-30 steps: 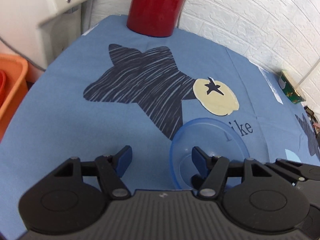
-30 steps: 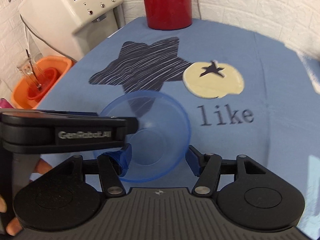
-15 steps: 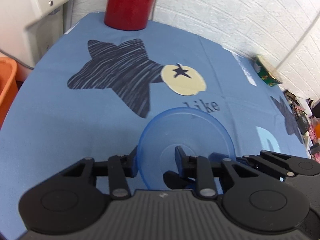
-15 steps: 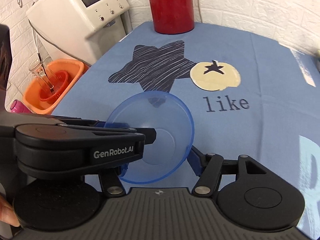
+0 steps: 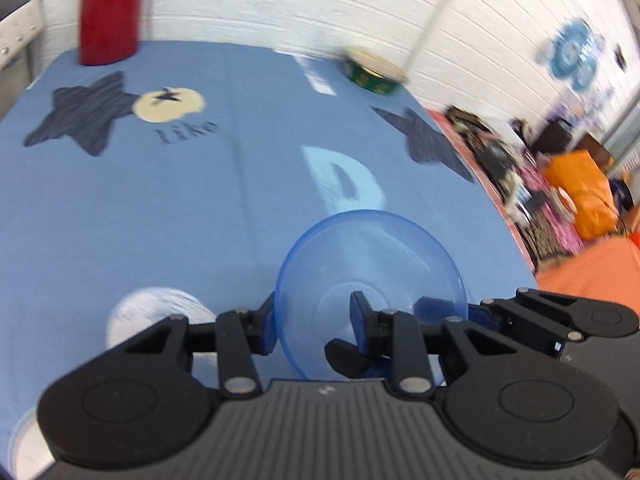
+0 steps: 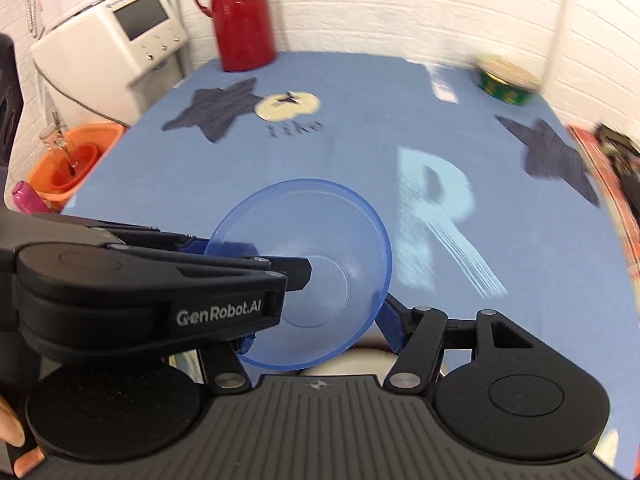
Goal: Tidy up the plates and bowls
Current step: 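Carry the blue bowl with the left tool into the red bowl and release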
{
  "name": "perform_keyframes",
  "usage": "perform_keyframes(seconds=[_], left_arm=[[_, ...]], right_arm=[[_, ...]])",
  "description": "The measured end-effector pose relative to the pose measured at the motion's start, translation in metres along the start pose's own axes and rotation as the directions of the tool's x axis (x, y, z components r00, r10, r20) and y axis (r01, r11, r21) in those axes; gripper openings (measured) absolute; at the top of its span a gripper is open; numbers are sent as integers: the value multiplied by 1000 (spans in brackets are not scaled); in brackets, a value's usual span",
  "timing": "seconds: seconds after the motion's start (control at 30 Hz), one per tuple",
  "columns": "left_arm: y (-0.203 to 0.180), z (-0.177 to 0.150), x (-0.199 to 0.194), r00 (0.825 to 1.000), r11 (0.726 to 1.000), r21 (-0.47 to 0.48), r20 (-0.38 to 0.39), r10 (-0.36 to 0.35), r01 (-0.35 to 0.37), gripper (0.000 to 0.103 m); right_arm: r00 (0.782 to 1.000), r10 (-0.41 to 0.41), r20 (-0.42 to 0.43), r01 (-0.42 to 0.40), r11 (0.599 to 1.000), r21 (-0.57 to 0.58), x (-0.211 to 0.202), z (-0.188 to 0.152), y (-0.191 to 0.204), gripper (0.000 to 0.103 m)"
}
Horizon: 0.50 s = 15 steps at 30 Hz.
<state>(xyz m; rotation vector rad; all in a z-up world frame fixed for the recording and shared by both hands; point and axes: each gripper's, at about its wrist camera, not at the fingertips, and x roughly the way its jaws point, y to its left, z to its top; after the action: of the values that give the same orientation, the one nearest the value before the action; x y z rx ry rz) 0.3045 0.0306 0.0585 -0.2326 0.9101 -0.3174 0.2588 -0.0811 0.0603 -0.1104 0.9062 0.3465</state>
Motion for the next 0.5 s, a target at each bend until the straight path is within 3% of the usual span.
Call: perform_keyframes(seconds=[0.17,0.33,0.5], left_arm=[[-43,-32,13,999,997,77,-42,-9,12,27],[-52,-52,20,998,995,102,-57,17,-11,28],[-51,-54,16,999,995,95,-49,-22,27,61]], right_arm=[[1000,-11,-27,13,997,71,-13,-44,-31,49],[999,32,-40,-29,996,83,-8,-61,-41,49],[999,39,-22,-37,997,67,-18,-70,-44,47]])
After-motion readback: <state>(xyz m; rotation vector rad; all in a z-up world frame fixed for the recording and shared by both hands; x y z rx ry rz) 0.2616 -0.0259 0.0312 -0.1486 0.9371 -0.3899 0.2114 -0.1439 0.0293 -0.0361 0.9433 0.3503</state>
